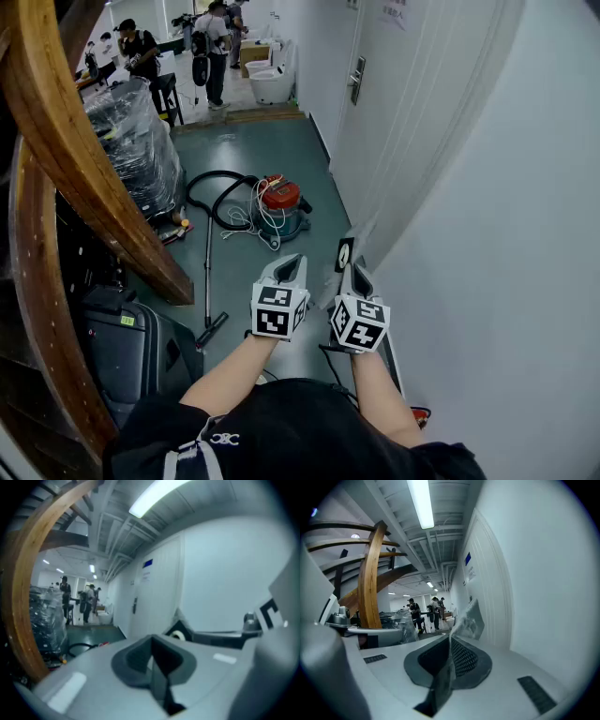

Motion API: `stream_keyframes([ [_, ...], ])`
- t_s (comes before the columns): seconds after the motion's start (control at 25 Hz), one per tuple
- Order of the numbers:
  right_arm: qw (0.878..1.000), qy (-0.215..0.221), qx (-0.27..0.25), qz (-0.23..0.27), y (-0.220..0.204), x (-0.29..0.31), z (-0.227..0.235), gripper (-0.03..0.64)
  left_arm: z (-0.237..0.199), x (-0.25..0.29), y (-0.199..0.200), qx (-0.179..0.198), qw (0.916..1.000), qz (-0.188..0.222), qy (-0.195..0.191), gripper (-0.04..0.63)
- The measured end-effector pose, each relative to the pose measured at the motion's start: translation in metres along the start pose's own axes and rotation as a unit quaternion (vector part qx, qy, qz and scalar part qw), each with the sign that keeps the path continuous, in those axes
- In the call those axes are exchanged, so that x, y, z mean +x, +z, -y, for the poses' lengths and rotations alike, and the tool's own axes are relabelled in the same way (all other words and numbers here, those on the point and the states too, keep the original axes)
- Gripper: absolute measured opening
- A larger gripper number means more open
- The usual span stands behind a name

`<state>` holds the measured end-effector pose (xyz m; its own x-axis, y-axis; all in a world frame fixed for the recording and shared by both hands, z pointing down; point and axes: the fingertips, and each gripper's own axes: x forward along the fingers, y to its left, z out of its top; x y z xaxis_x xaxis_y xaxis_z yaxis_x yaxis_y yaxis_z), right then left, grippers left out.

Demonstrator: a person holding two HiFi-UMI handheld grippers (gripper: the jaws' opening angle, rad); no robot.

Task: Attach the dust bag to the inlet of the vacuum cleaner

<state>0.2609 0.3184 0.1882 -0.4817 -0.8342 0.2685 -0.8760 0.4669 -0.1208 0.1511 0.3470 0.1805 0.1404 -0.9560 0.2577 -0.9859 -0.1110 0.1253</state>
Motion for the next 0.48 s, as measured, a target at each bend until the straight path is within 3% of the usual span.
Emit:
stream_keyframes([
  [0.48, 1.0, 0.002, 0.022, -0.014, -0.011, 0.004, -0.01, 0.011, -0.011, -0.003, -0.006, -0.007, 1.0, -0.007, 0.001, -0.002],
])
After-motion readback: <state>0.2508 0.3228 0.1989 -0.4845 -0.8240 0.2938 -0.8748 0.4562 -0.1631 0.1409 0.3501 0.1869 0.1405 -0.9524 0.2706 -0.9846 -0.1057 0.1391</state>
